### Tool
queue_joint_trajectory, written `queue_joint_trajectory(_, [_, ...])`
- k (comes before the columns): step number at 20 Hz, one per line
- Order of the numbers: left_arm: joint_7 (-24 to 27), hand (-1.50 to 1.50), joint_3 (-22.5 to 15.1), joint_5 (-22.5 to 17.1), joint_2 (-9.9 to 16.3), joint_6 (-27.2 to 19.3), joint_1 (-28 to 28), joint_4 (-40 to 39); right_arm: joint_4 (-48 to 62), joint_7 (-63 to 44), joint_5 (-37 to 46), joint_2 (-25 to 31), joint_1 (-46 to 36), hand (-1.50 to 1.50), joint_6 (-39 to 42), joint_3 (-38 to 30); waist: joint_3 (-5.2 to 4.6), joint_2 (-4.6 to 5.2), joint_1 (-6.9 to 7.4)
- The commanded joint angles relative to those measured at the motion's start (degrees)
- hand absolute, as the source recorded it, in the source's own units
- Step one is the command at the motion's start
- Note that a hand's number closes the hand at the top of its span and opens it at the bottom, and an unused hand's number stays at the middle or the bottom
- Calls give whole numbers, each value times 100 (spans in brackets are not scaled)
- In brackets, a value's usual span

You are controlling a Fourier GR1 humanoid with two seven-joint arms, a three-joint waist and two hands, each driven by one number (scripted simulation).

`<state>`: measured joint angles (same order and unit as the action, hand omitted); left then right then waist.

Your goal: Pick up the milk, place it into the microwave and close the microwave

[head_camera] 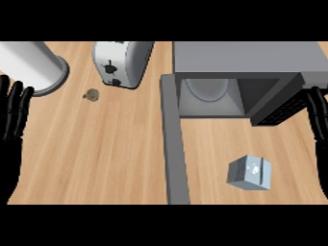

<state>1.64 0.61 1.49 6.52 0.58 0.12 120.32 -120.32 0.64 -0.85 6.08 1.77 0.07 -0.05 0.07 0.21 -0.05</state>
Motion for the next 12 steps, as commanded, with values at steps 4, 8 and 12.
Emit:
queue_joint_trajectory(4, [-314,-150,250,-130,-29,-56,-265,-101,-757,-535,677,-406,-22,-150,-376,745,-7,-27,0])
queue_joint_trajectory(8, [-519,-150,621,-795,-168,-55,40,-410,-1474,-1139,1555,-599,709,-150,-638,2204,-15,-49,-20])
queue_joint_trajectory(12, [-520,-150,732,-983,-105,155,642,163,-2087,-1892,2301,-604,790,-150,-879,2976,-13,-50,10])
